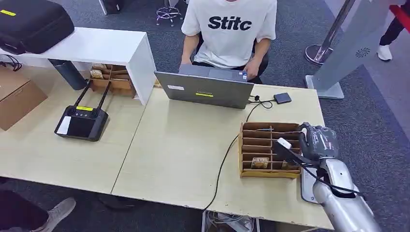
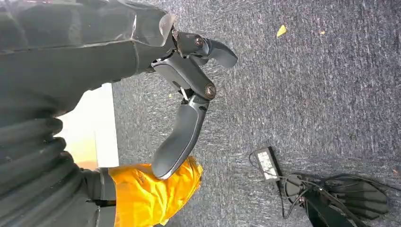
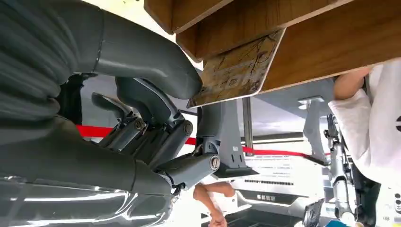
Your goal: Pass the card to the sensor for recognition and then transmit it.
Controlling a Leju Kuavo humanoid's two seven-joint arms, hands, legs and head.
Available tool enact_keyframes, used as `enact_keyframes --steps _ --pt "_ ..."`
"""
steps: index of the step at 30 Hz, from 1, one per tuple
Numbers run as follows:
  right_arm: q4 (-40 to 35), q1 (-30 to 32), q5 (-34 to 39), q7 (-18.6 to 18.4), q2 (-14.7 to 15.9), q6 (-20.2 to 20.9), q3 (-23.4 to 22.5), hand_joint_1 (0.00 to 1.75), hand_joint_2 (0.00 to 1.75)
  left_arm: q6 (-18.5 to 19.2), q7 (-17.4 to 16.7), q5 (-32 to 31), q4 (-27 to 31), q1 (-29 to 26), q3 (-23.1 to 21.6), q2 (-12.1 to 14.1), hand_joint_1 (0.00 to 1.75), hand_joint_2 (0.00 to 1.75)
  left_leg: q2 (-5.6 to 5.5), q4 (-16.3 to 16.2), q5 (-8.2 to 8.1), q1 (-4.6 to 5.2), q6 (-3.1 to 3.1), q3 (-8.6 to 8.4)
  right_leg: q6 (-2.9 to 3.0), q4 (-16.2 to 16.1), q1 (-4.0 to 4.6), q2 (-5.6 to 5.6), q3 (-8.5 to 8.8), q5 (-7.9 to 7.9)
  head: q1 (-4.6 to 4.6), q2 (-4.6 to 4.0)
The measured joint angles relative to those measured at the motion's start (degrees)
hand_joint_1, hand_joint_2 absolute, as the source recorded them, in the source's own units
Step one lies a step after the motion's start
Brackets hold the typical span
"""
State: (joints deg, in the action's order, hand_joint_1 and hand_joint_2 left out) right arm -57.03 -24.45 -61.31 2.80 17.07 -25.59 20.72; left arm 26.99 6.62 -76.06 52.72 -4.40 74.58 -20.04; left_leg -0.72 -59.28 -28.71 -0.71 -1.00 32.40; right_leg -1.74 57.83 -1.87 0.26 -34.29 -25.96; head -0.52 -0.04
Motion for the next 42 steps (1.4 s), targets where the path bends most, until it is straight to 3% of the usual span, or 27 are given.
enact_keyframes --steps 8,23,33,36,39,42 --pt "-0.66 0.07 -0.24 0.79 0.0 -2.49 -0.24 1.75 1.75 0.02 0.68 -1.12 0.0 0.48 0.96 -0.09 0.0 1.75 -0.01 0.0 0.01 0.0 0.0 0.01 0.0 0.02 0.0 -0.01 0.01 0.0 0.0 0.0" --pt "-16.63 -0.58 2.14 1.68 -0.04 -6.19 -3.45 1.75 1.75 -0.11 2.25 -2.45 -0.7 1.75 3.3 -0.35 0.0 1.75 -0.02 0.0 0.01 0.0 0.0 0.03 0.01 0.02 -0.01 -0.02 0.02 0.01 -0.02 0.0" --pt "-20.85 -1.74 3.37 2.08 -1.01 -6.25 -4.31 1.75 1.75 -0.81 2.67 -3.46 -1.62 2.37 4.28 -0.48 0.0 1.75 -0.04 0.0 0.03 0.0 0.0 0.06 0.01 0.04 0.0 -0.03 0.03 0.01 0.0 0.0" --pt "-20.85 -3.63 3.89 2.69 -1.42 -4.39 -3.96 1.75 1.75 -1.64 3.23 -4.9 -2.23 2.69 4.37 -0.31 0.0 1.75 -0.02 0.01 0.03 0.0 -0.01 0.1 0.05 0.07 -0.01 0.0 0.01 0.04 -0.02 0.0" --pt "-18.53 -9.7 4.35 1.66 -2.6 1.23 -2.12 1.75 1.75 -4.27 4.31 -5.71 -4.97 3.66 4.33 1.14 0.0 1.75 0.05 0.01 0.13 0.0 -0.06 0.07 0.1 0.08 -0.01 0.08 -0.06 0.16 -0.04 0.0" --pt "-15.63 -14.73 4.79 0.86 -3.58 2.49 -0.42 1.75 1.75 -6.03 4.46 -5.97 -8.47 4.59 4.28 2.73 0.0 1.75 -0.13 0.01 0.29 -0.01 -0.06 0.1 0.09 0.09 0.01 -0.09 -0.05 0.19 0.0 0.0"
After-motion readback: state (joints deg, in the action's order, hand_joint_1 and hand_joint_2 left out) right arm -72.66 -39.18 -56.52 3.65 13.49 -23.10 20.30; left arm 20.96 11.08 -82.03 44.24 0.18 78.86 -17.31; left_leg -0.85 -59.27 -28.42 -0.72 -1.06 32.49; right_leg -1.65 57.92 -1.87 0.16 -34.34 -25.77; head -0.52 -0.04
